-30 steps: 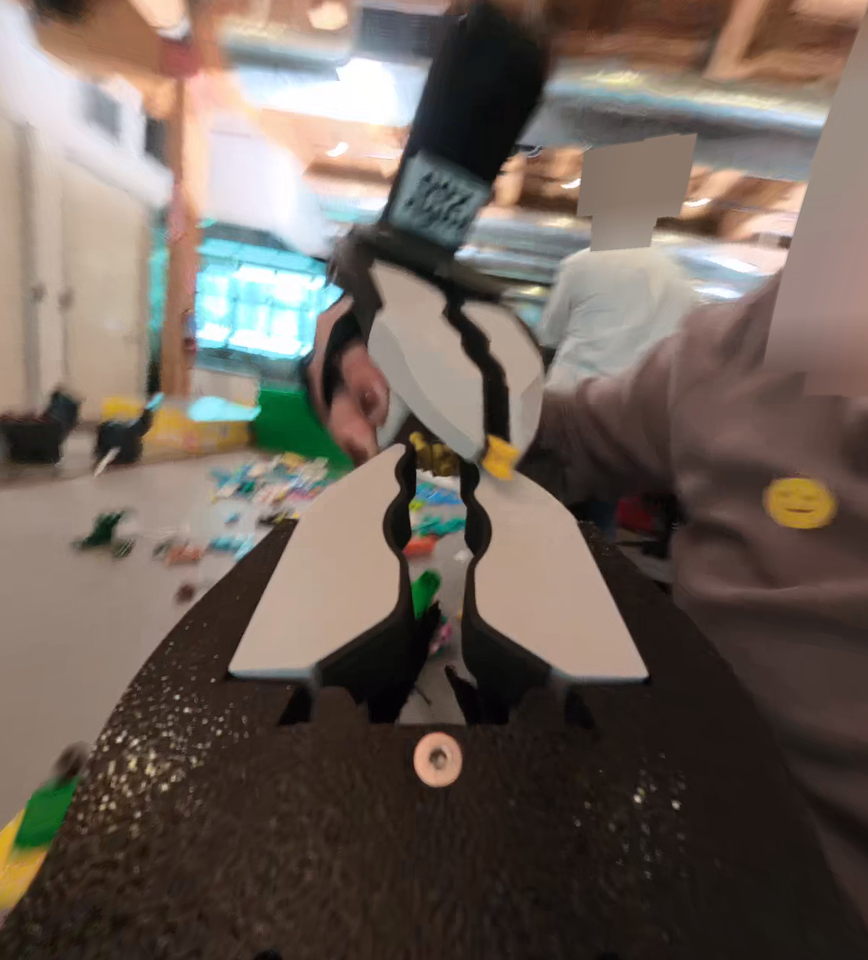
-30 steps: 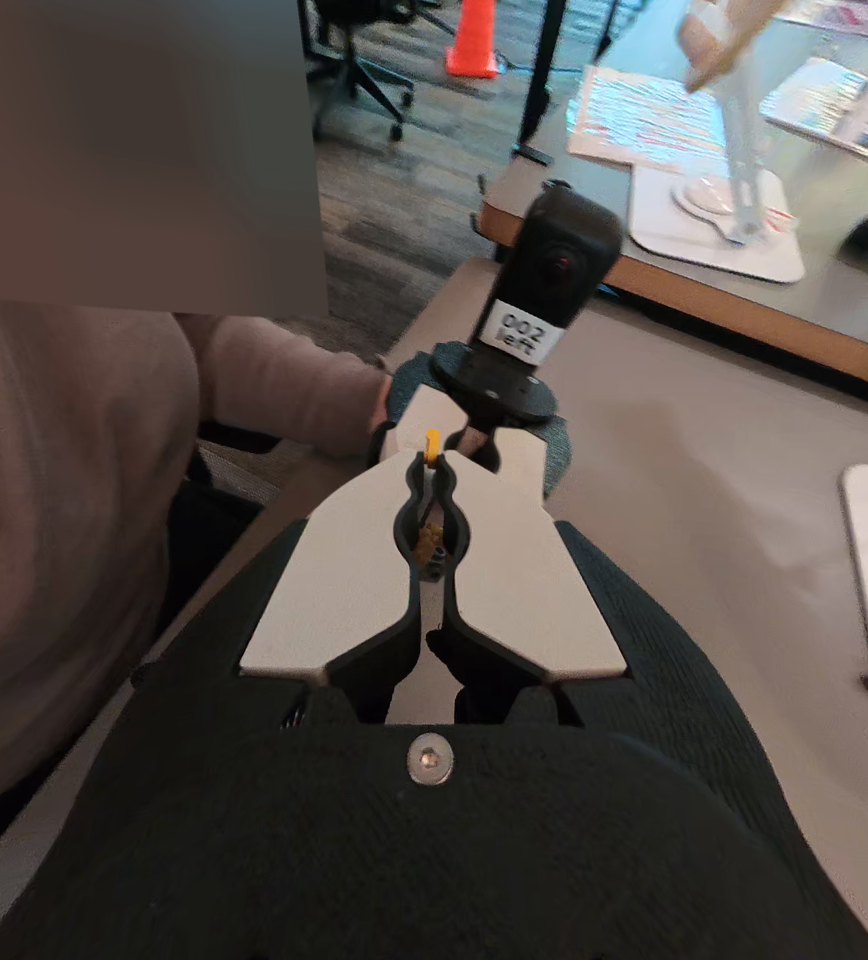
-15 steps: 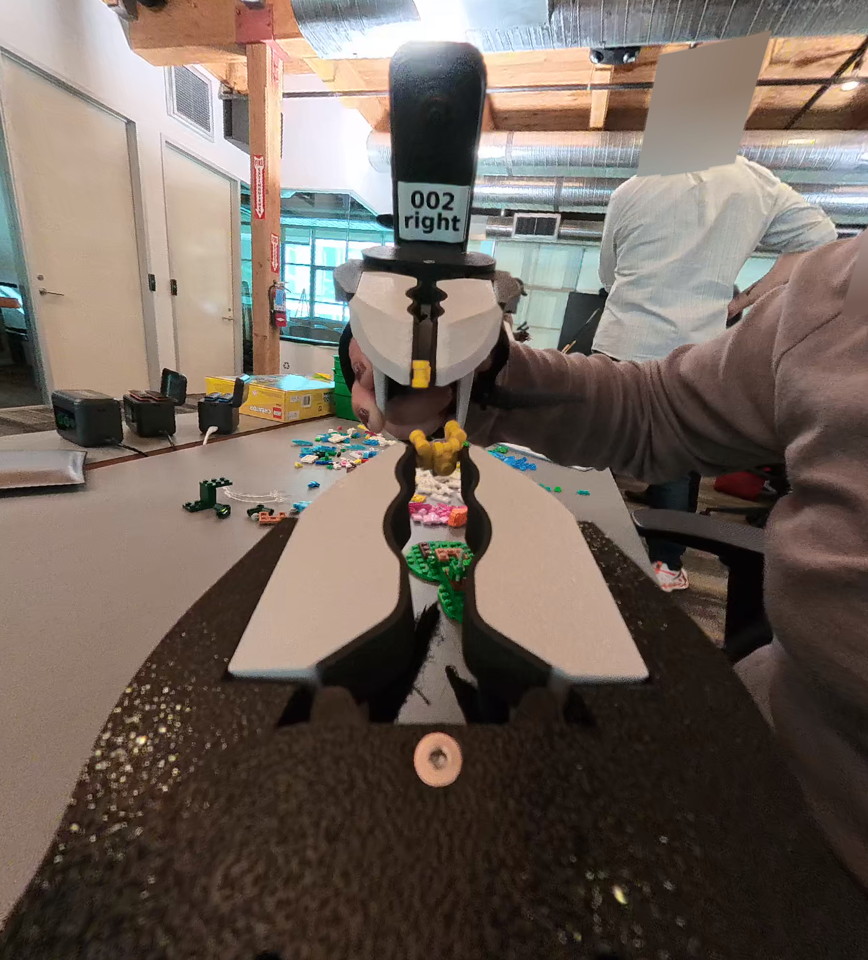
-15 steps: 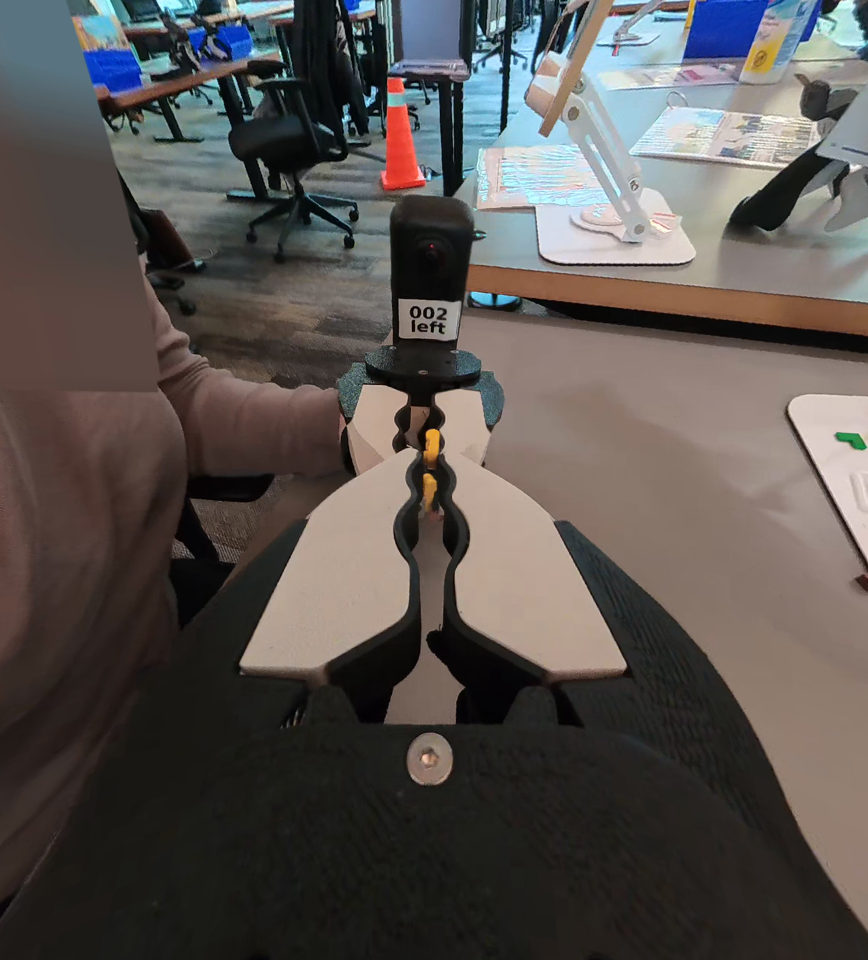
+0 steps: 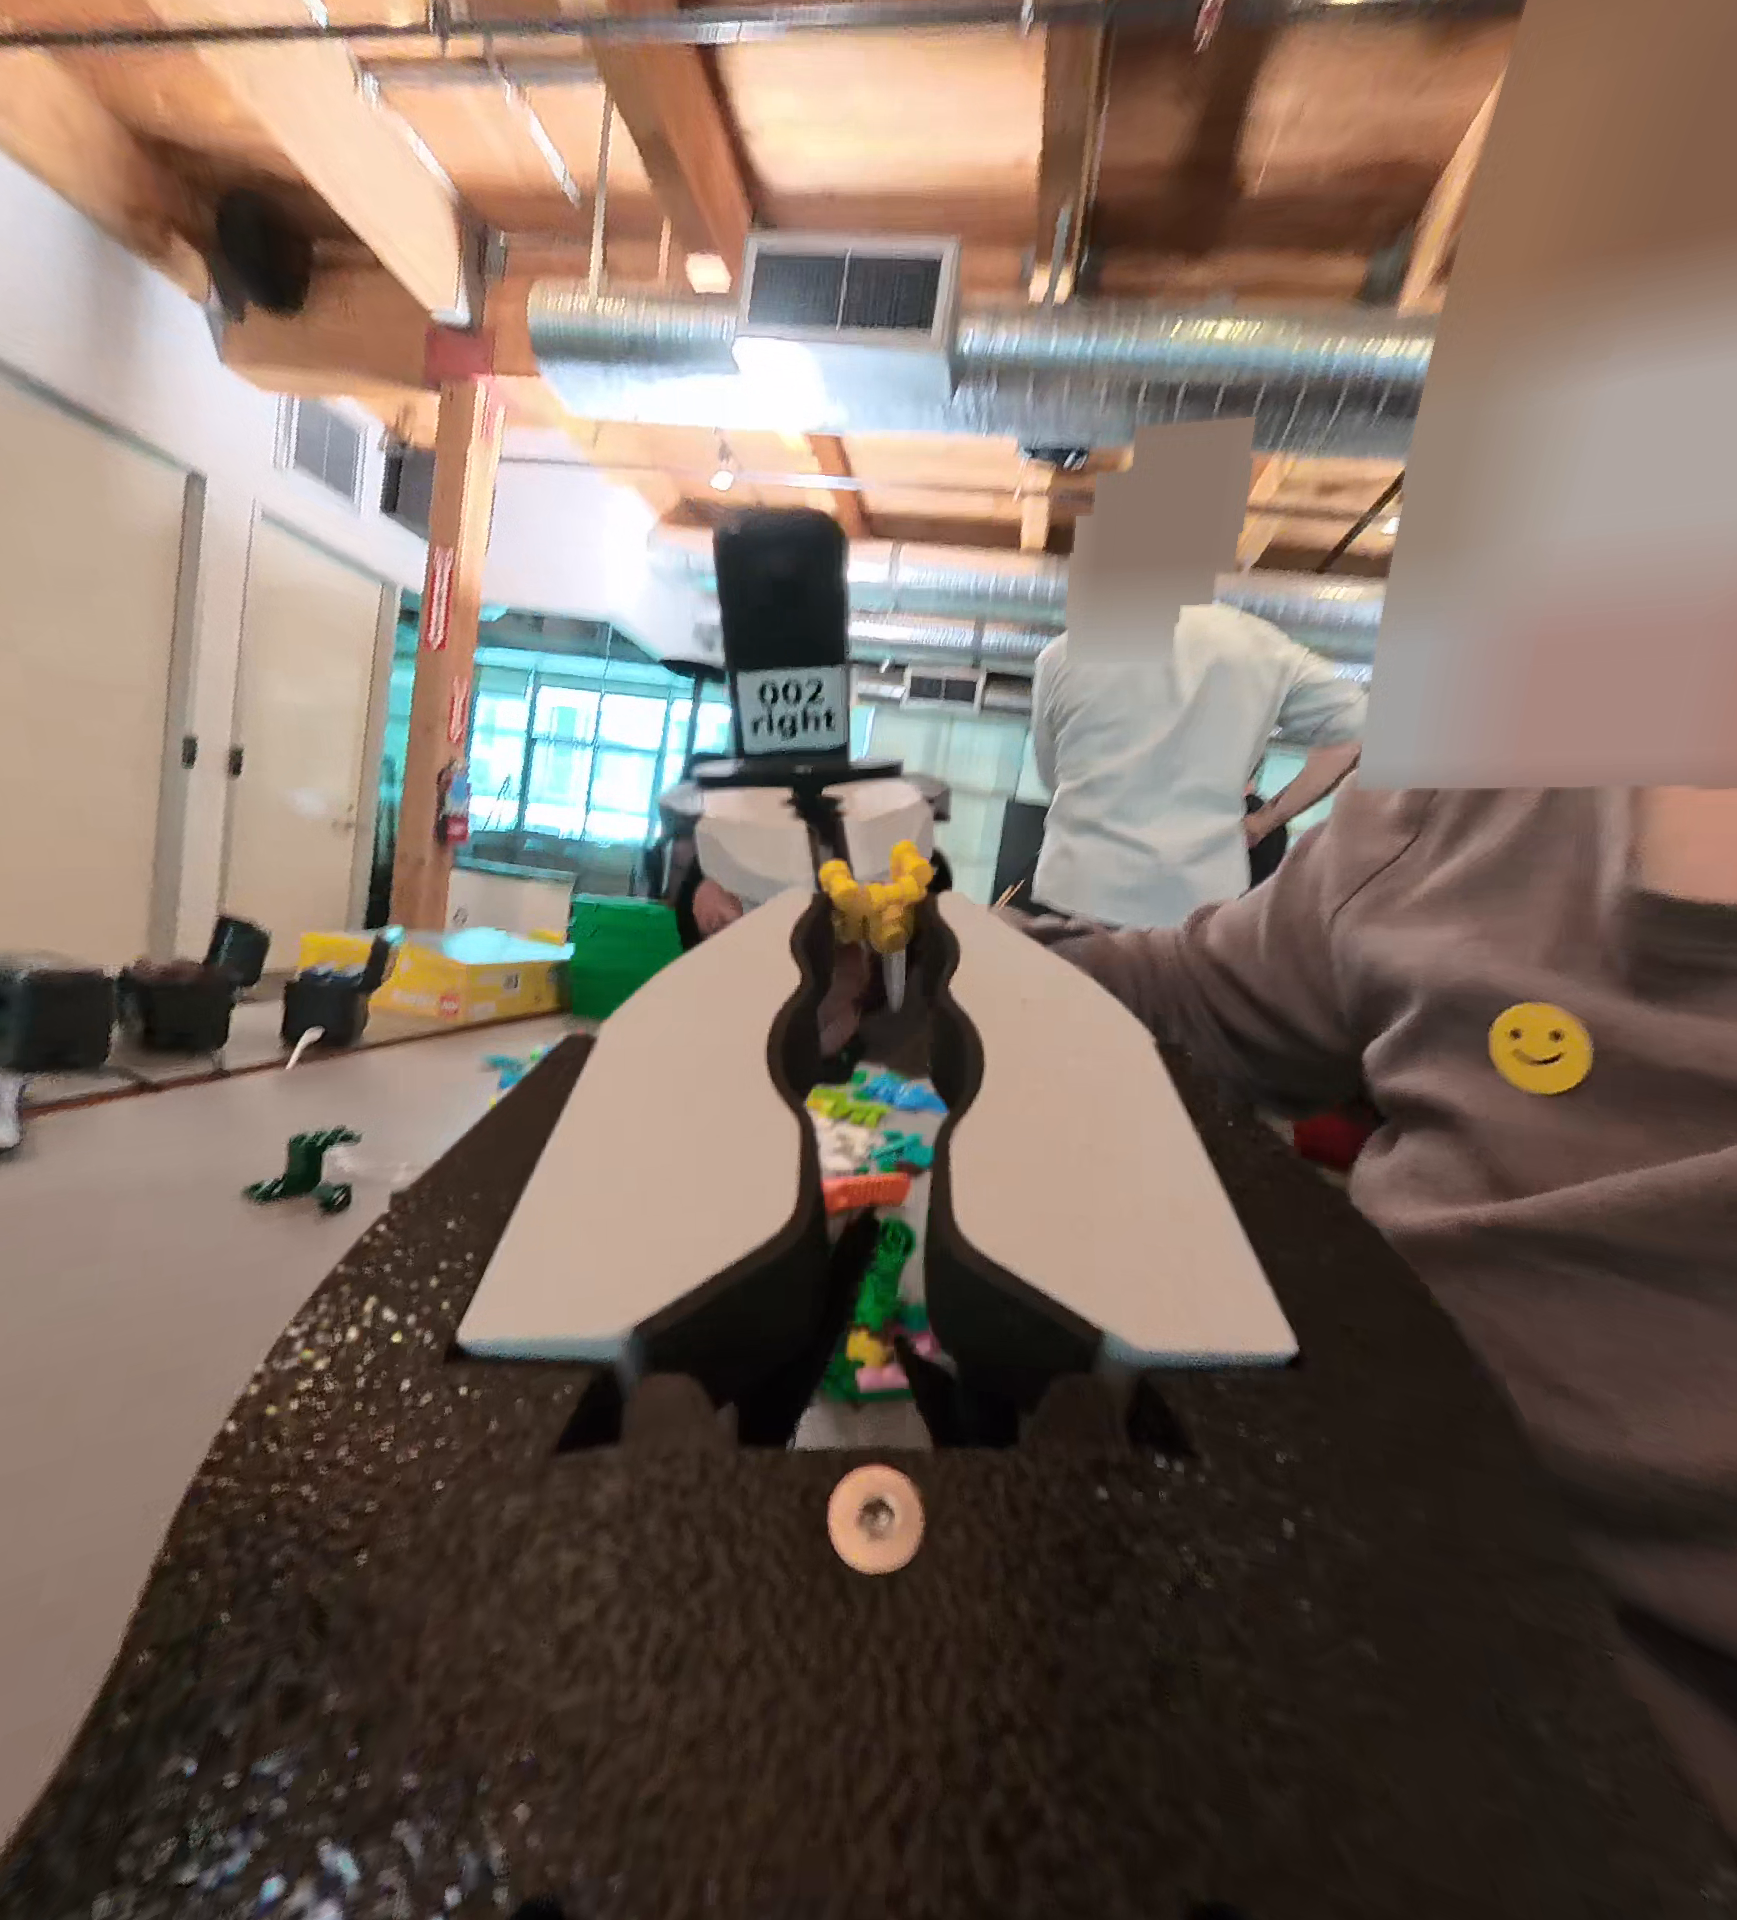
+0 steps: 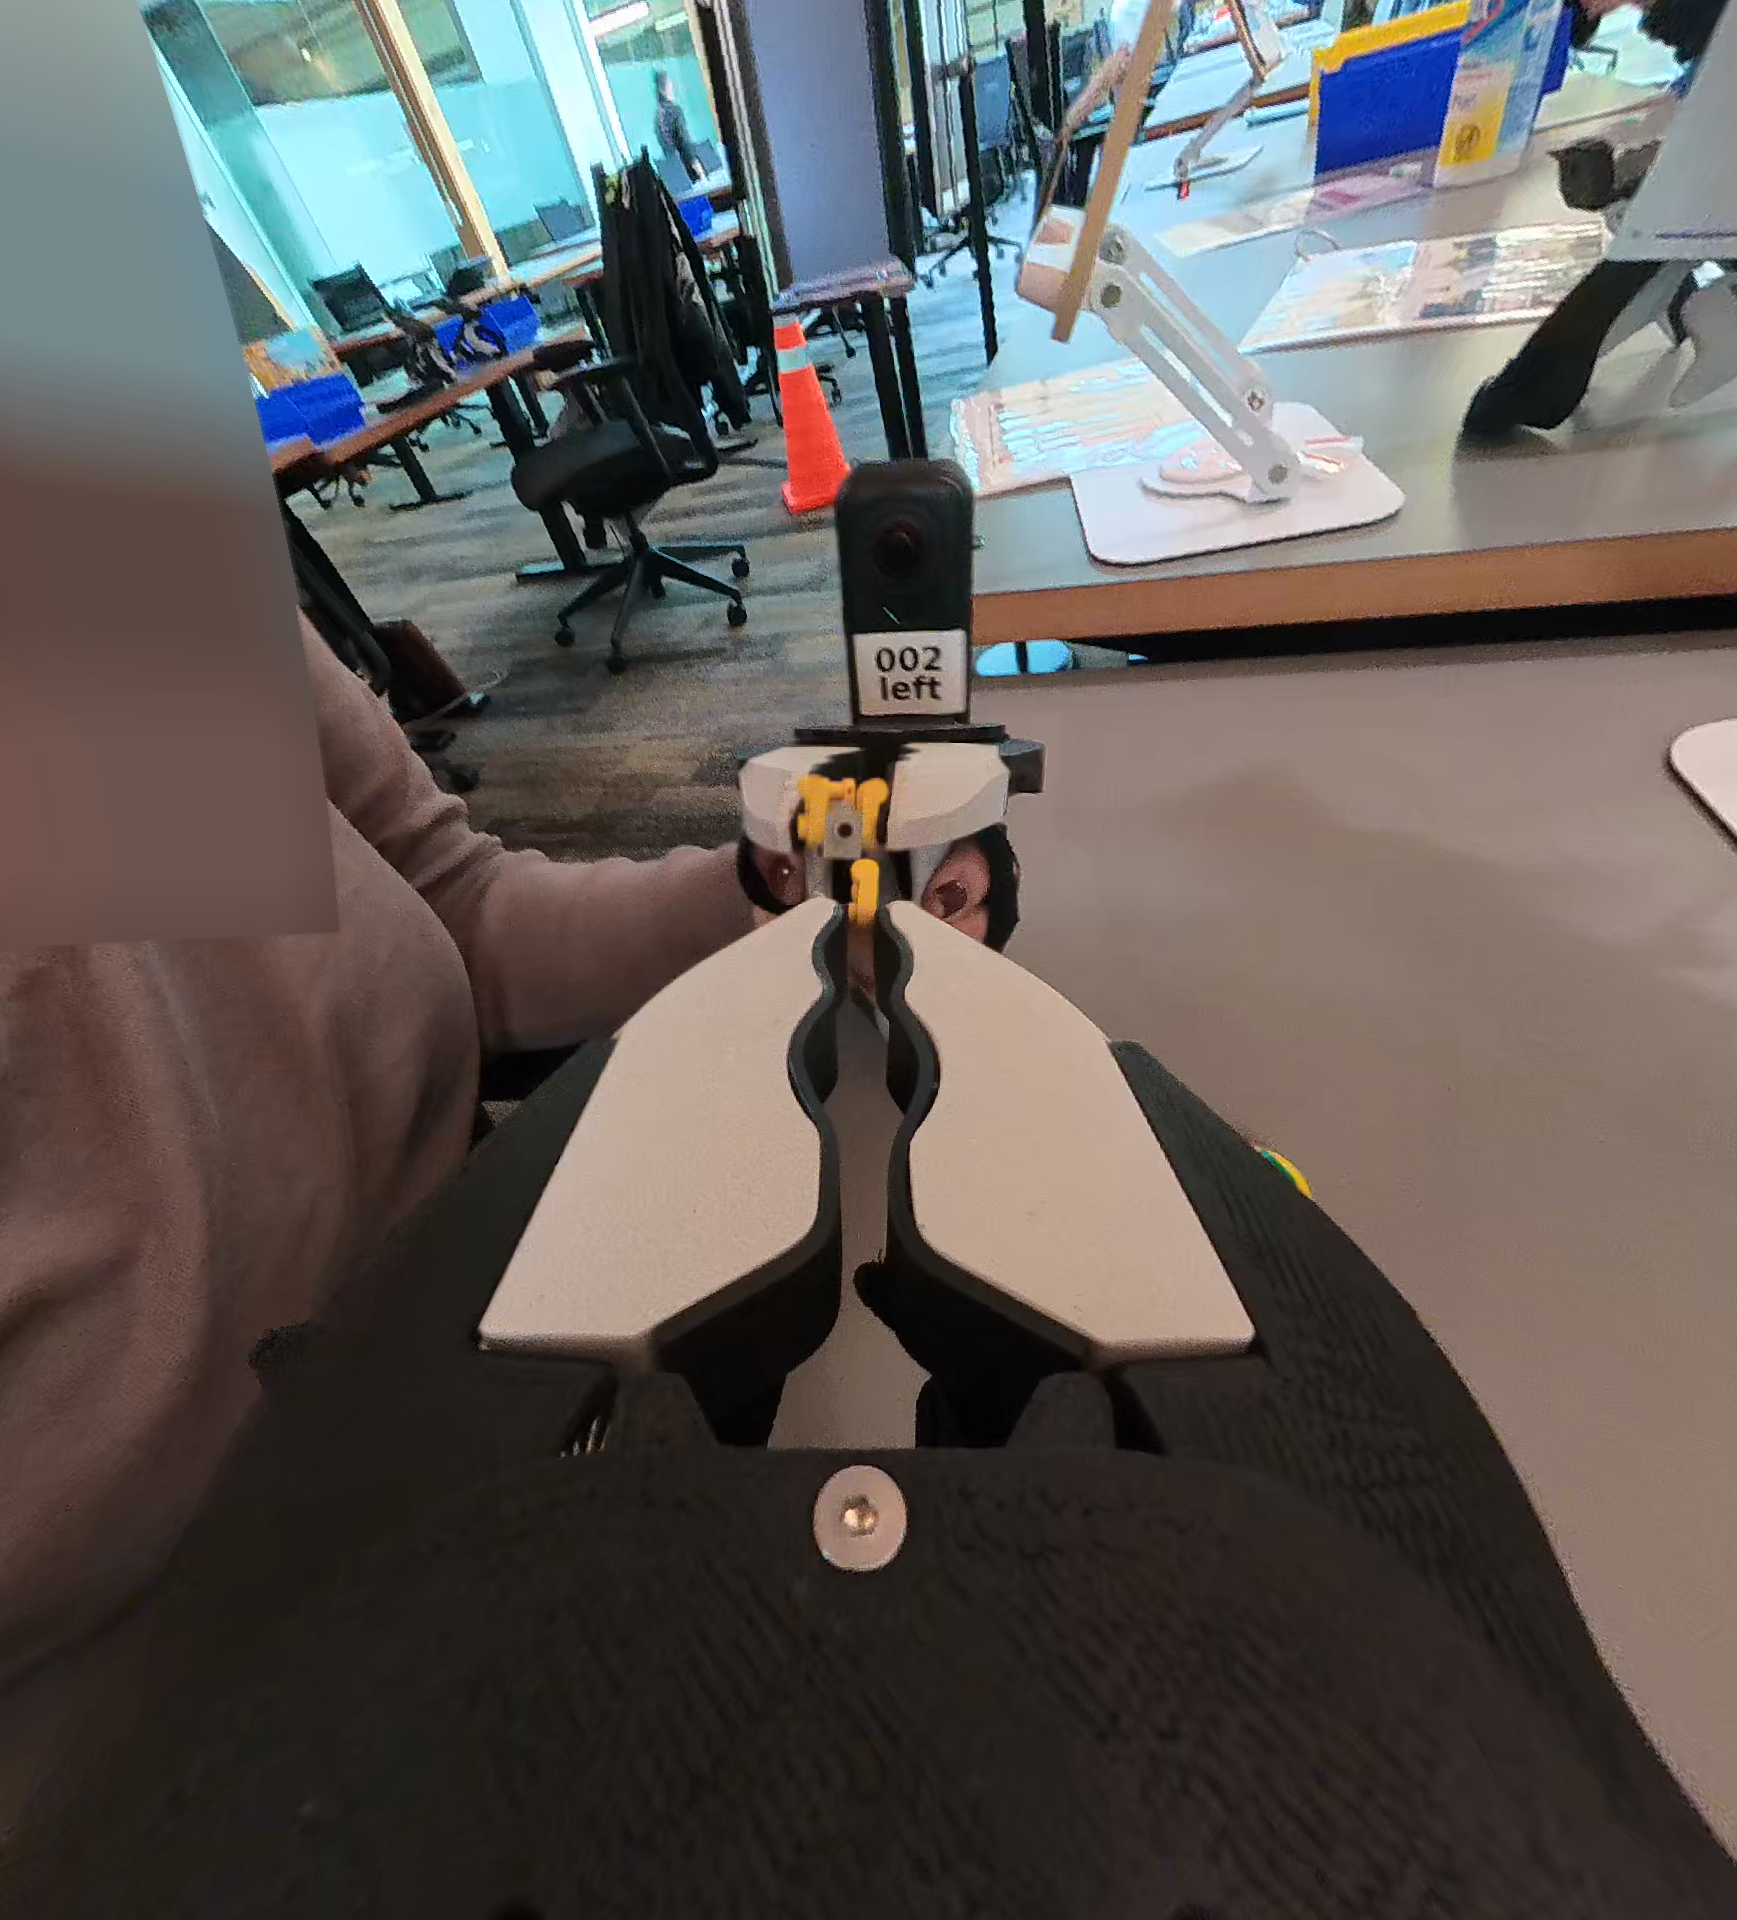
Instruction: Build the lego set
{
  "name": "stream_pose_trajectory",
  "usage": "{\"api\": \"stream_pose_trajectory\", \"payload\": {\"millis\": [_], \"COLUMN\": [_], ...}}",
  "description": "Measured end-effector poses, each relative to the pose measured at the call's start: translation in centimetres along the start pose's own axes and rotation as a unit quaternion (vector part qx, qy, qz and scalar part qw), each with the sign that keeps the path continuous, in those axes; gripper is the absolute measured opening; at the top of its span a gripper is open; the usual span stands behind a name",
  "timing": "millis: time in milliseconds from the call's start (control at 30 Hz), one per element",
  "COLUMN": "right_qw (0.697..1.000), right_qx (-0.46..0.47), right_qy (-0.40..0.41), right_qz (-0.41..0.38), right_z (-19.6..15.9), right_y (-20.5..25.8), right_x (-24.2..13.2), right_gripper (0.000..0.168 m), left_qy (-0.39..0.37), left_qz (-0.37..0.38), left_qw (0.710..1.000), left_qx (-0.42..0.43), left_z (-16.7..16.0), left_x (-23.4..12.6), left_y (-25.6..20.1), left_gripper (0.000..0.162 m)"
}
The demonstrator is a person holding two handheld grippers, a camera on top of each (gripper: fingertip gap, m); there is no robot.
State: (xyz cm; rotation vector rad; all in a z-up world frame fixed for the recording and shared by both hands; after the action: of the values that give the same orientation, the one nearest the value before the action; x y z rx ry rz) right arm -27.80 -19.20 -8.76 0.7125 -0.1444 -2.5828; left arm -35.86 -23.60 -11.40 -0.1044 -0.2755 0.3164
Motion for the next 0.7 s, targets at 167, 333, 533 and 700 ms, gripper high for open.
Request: {"api": "stream_pose_trajectory", "payload": {"millis": [167,333,533,700], "right_qw": [0.997,0.984,0.970,0.969], "right_qx": [-0.016,-0.075,-0.122,-0.075], "right_qy": [0.051,0.090,0.165,0.230], "right_qz": [-0.063,-0.131,-0.129,-0.051], "right_z": [-0.5,-0.7,-1.2,-1.3], "right_y": [0.0,0.1,-0.1,-1.2], "right_x": [1.3,2.7,4.2,4.7], "right_gripper": [0.002,0.003,0.003,0.002], "left_qy": [-0.071,-0.102,-0.064,-0.053], "left_qz": [-0.064,-0.078,-0.057,-0.059], "left_qw": [0.995,0.992,0.996,0.997], "left_qx": [-0.005,-0.007,0.009,0.023], "left_z": [1.4,2.1,2.1,2.4], "left_x": [-1.4,-2.5,-3.3,-4.1], "left_y": [-1.1,-1.3,-1.3,-1.8], "left_gripper": [0.017,0.017,0.016,0.016]}}
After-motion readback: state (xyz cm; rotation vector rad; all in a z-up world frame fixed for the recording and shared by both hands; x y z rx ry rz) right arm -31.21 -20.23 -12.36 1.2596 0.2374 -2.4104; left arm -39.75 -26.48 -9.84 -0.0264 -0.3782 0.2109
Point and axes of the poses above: each gripper's, where its closed fingertips meet, x out along the fingers, z out of its top, y = z × x across the jaws, the point moved 4 cm from there along -x, back along the fingers, and after that the axes turned 15 degrees about y, right-handed, at the moved point
